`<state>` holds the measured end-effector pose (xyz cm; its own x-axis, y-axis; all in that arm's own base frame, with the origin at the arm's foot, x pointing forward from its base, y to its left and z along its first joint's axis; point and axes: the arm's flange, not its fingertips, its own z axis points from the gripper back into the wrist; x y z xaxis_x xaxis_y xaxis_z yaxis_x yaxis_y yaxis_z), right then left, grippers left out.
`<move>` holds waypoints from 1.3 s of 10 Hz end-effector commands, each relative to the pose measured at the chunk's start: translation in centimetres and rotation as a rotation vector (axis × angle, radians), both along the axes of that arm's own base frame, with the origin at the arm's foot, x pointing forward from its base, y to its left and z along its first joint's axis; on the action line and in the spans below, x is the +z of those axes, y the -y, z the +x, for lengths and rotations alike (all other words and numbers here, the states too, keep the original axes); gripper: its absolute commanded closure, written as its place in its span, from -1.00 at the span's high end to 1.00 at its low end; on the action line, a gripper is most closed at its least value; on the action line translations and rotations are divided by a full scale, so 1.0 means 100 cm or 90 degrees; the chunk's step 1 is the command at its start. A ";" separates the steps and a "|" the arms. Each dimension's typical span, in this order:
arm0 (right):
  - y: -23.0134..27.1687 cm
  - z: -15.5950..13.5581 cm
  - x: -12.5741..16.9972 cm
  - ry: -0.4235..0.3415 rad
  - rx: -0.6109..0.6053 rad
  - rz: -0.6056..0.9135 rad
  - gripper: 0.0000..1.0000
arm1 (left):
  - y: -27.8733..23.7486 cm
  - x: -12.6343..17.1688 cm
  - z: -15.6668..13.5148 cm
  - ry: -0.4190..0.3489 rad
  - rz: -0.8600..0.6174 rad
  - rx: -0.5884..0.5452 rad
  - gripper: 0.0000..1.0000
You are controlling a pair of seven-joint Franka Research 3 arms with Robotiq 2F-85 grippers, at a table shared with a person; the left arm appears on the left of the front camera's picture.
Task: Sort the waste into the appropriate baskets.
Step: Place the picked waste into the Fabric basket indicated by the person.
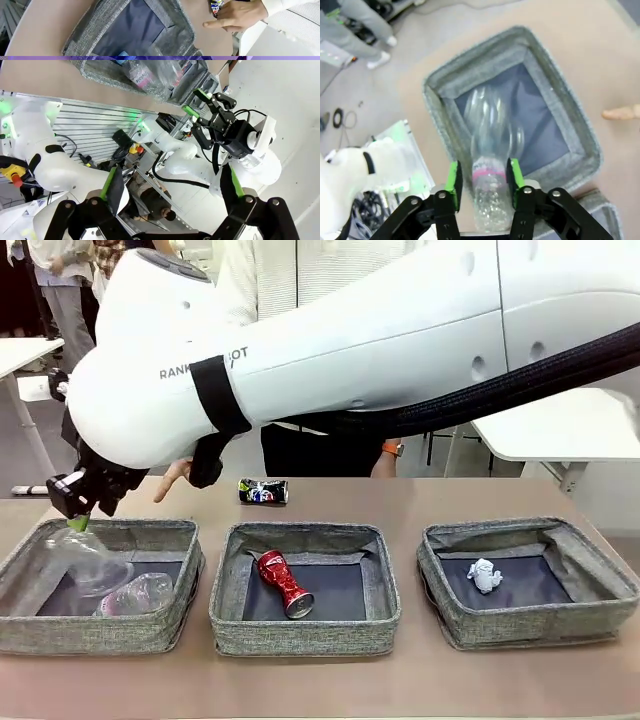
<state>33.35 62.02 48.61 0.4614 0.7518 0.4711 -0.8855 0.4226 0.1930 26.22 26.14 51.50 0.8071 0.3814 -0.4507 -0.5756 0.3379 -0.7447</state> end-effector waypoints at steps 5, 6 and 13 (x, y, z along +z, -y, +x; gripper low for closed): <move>0.023 0.000 0.009 0.011 -0.028 -0.003 1.00 | 0.001 0.001 -0.003 0.011 -0.002 0.002 1.00; 0.035 0.002 0.015 -0.019 -0.034 0.004 1.00 | 0.001 0.001 -0.003 0.011 -0.002 0.002 1.00; 0.299 -0.031 0.016 -0.347 -0.297 0.040 1.00 | 0.001 0.001 -0.003 0.011 -0.002 0.002 1.00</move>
